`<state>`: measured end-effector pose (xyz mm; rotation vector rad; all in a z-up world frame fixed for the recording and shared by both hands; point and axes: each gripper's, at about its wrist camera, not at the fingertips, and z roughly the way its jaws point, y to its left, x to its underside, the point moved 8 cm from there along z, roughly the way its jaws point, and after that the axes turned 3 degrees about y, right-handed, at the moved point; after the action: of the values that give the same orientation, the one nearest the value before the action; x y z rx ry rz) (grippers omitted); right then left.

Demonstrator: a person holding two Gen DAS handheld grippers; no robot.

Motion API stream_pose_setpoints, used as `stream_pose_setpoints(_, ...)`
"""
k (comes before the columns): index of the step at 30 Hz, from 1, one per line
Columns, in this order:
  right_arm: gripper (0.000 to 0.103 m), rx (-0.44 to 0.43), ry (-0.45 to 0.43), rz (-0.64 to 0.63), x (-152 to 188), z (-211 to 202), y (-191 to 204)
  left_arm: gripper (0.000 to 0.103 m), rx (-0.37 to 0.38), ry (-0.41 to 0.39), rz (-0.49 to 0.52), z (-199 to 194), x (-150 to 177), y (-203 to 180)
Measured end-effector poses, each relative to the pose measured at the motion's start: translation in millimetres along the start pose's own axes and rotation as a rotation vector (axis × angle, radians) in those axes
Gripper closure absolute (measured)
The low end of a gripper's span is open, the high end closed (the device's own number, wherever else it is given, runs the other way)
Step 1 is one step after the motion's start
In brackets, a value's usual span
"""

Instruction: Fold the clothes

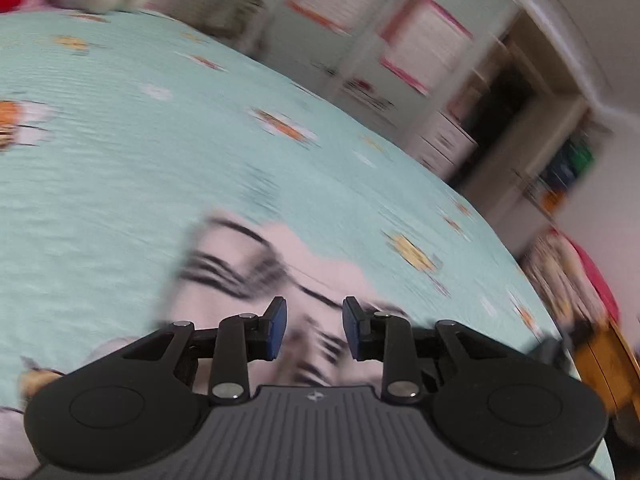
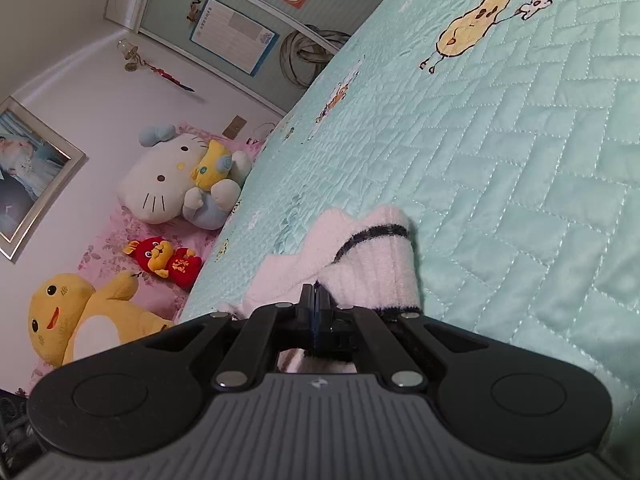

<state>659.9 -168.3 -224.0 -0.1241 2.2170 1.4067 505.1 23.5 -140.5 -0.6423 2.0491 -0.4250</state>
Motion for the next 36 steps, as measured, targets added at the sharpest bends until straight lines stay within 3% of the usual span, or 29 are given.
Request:
stream_pose_setpoints(5, 0.098, -0.031, -0.050, -0.034, -7, -15, 18, 0.071, -0.017, 0.003, -0.121, 18, -17, 33)
stream_pose_setpoints(8, 0.086, -0.056, -0.086, -0.060, -12, -25, 30, 0.072, 0.002, -0.051, -0.172, 17, -24, 45)
stream_pose_setpoints(11, 0.072, -0.096, -0.052, -0.109, -1, -18, 54, 0.069, 0.024, -0.107, -0.216, 9, -26, 57)
stream_pose_setpoints(13, 0.062, -0.123, -0.028, -0.141, 7, -12, 69, 0.069, 0.062, -0.098, -0.264, 12, -18, 61)
stream_pose_setpoints(18, 0.052, -0.034, 0.042, -0.221, 24, 10, 78, 0.069, 0.105, -0.129, -0.287, 4, -16, 64)
stream_pose_setpoints(22, 0.050, 0.017, 0.053, -0.212, 18, 22, 78, 0.061, 0.103, -0.168, -0.280, 0, -19, 66)
stream_pose_setpoints(27, 0.050, 0.087, 0.150, -0.291, 20, 54, 88, 0.061, 0.146, -0.167, -0.322, -1, -21, 70)
stream_pose_setpoints(31, 0.052, 0.081, 0.171, -0.355, 35, 62, 86, 0.061, 0.149, -0.179, -0.338, -1, -22, 72)
stream_pose_setpoints(32, 0.060, 0.075, 0.158, -0.347, 35, 61, 84, 0.061, 0.150, -0.175, -0.343, 0, -22, 73)
stream_pose_setpoints(33, 0.083, 0.063, 0.157, -0.335, 35, 60, 82, 0.061, 0.153, -0.171, -0.347, 1, -20, 73)
stream_pose_setpoints(34, 0.097, 0.051, 0.158, -0.323, 34, 59, 81, 0.061, 0.154, -0.171, -0.351, 1, -19, 73)
stream_pose_setpoints(36, 0.100, 0.048, 0.150, -0.350, 37, 55, 84, 0.061, 0.158, -0.187, -0.355, -4, -20, 74)
